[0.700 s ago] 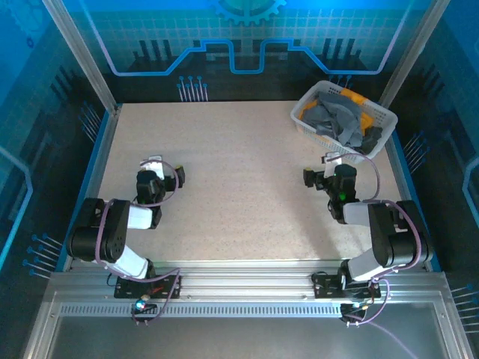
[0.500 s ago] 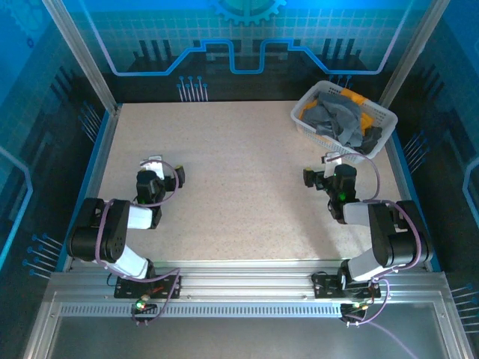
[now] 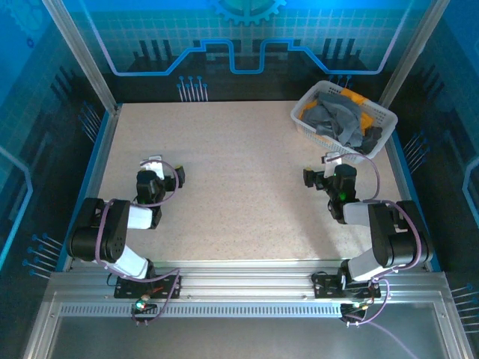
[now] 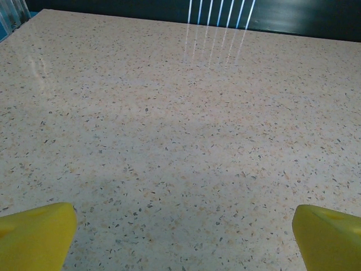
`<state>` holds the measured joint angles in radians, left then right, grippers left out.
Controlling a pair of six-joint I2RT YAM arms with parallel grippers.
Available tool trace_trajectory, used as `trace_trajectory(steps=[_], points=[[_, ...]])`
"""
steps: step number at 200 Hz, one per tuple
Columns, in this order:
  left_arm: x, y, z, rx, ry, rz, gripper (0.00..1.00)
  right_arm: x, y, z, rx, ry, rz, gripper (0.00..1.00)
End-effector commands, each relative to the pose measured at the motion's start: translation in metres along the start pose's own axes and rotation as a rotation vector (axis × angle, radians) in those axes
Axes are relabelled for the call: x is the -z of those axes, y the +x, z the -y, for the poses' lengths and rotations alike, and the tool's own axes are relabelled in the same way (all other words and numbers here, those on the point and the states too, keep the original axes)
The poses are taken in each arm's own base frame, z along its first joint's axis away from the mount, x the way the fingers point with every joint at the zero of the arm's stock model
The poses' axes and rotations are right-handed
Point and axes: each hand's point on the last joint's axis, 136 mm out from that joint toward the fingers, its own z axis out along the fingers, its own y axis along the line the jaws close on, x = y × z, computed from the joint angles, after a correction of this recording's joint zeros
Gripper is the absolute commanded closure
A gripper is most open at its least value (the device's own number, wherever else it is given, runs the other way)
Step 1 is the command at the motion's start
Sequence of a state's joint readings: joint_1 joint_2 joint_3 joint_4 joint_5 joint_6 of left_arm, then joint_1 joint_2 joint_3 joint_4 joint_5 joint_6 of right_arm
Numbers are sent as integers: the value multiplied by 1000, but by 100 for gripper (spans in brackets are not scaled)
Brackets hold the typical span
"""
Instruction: Fold and stack the t-shirts
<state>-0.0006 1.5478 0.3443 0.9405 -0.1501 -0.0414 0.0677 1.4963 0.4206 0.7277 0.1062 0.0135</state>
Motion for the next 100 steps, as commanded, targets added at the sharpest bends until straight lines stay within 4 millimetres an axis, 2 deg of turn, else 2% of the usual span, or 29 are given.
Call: trace_trajectory(steps=[1, 11, 21, 29, 35, 37, 42, 43, 48, 60, 67, 75, 87, 100], points=[[15, -27, 3, -38, -36, 100, 1, 16, -33, 4, 34, 70, 58, 0], [30, -44, 4, -62, -94, 133, 1, 26, -54, 7, 33, 105, 45, 0], [46, -70, 9, -71, -136, 189, 1, 43, -89, 8, -1, 120, 89, 0], [59, -99, 16, -58, -136, 257, 1, 59, -124, 7, -33, 129, 142, 0], [68, -121, 21, -46, -137, 298, 1, 69, -139, 8, -80, 137, 133, 0], [71, -130, 23, -37, -135, 315, 1, 74, -151, 9, -107, 133, 145, 0], [78, -151, 24, 0, -144, 344, 1, 80, -164, 9, -178, 111, 119, 0], [78, -154, 24, 10, -147, 346, 1, 79, -158, 8, -187, 104, 89, 0], [83, -169, 24, 79, -153, 329, 1, 89, -182, 7, -246, 67, 70, 0], [89, -181, 22, 277, -168, 190, 1, 97, -189, 23, -419, 131, -21, 0], [91, -189, 18, 379, -192, 156, 1, 91, -198, 24, -434, 80, -40, 0], [83, -199, 19, 478, -135, 132, 1, 83, -209, 26, -435, 44, -60, 0], [66, -211, 34, 629, 24, 28, 1, 70, -210, 43, -443, 144, -116, 3], [55, -223, 62, 619, 100, -77, 1, 51, -210, 58, -448, 202, -176, 3]])
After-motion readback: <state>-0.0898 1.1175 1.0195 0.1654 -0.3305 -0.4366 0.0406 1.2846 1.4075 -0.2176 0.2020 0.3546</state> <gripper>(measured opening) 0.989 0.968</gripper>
